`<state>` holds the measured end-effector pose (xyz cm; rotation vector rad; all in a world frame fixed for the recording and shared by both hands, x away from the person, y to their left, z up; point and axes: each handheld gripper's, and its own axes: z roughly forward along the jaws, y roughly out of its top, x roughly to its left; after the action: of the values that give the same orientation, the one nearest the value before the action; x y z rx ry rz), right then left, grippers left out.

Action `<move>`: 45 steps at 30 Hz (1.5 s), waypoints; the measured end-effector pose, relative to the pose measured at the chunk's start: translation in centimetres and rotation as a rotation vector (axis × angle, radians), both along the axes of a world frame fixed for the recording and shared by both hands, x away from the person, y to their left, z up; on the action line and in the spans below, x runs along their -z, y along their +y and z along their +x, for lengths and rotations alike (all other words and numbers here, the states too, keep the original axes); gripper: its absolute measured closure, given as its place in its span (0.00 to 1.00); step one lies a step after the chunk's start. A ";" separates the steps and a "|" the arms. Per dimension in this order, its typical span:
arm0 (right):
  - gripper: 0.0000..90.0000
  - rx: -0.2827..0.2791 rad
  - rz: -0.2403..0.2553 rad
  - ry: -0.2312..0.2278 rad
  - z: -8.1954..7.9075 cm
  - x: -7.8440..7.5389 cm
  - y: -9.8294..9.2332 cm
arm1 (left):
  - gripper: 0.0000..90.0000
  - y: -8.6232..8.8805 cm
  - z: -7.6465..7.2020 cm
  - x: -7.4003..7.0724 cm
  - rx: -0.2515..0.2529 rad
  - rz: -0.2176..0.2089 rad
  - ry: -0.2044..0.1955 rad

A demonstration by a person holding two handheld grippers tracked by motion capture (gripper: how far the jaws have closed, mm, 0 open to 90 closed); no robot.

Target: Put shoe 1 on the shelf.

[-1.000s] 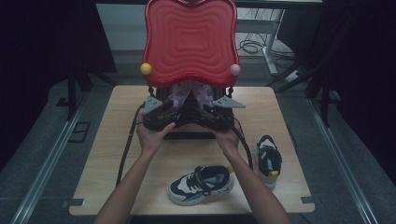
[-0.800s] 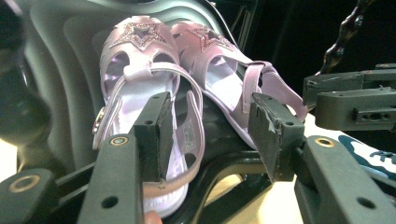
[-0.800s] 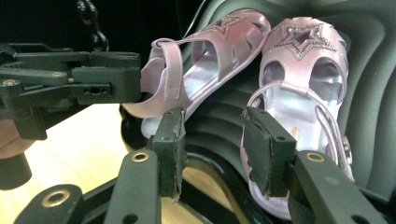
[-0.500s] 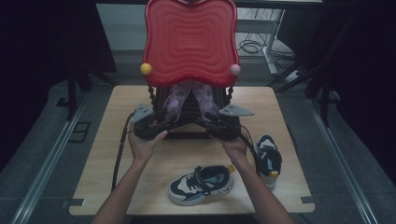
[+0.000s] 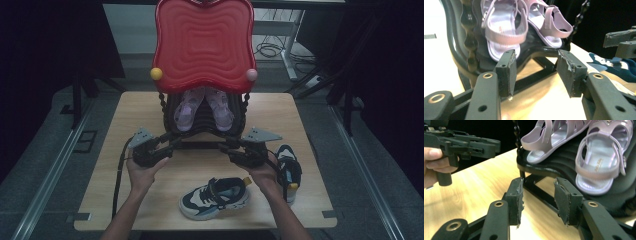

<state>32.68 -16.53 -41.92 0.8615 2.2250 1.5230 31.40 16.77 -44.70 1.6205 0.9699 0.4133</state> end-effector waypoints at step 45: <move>0.66 0.026 -0.037 0.089 -4.4 3.6 -7.0 | 0.75 1.6 -6.5 3.7 0.093 0.092 0.149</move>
<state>28.30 -23.52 -45.51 0.9614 2.2877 1.4533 24.85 18.41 -48.42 1.7924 0.9945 0.2802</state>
